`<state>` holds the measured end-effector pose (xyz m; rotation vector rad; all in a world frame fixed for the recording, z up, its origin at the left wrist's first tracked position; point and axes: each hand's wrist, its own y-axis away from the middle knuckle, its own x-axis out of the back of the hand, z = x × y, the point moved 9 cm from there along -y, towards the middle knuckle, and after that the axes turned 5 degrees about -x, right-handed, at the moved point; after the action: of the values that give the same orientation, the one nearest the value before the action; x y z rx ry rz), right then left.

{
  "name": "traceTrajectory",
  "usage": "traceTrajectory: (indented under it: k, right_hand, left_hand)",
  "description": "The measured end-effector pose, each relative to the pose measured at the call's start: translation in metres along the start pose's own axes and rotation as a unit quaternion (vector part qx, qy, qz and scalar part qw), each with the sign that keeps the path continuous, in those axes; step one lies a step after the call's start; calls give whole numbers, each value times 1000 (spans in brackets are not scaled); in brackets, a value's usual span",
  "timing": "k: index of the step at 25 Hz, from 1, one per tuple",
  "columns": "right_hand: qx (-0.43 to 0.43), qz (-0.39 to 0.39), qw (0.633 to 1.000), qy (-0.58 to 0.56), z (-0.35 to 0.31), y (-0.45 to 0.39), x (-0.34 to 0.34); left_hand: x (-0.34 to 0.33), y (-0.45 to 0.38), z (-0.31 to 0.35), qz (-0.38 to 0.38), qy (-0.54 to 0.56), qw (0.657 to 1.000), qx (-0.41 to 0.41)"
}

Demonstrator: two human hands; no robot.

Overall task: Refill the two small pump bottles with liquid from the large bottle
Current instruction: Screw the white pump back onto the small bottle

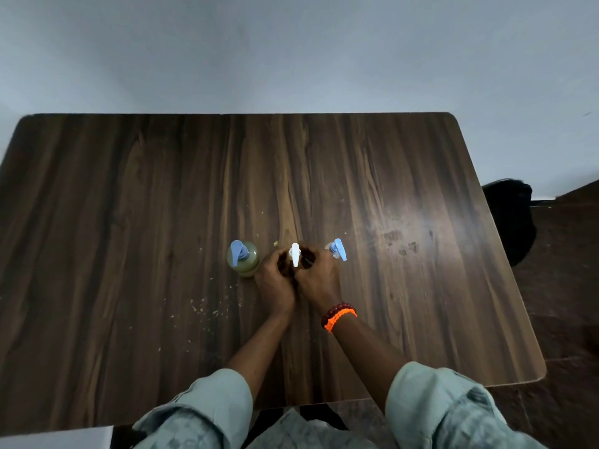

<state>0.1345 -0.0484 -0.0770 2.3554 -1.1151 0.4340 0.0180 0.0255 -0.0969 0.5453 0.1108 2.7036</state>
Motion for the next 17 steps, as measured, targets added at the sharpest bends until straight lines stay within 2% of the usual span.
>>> traceTrajectory:
  k: [4, 7, 9, 13, 15, 17]
  right_hand:
    - [-29, -43, 998, -18, 14, 10, 3]
    - [-61, -69, 996, 19, 41, 31, 13]
    - [-90, -53, 994, 21, 64, 49, 30]
    - [-101, 80, 992, 15, 87, 45, 74]
    - [-82, 73, 994, -14, 83, 24, 77]
    - [-66, 30, 996, -46, 75, 0, 71]
  left_hand:
    - [3, 4, -1, 4, -15, 1000, 10]
    - [8, 30, -11, 23, 3, 996, 82]
    - [5, 63, -20, 6, 0, 995, 104]
    - [-23, 88, 2, -82, -14, 996, 22]
    - [-36, 71, 27, -87, -19, 995, -39]
    - [-47, 50, 58, -76, -52, 991, -100]
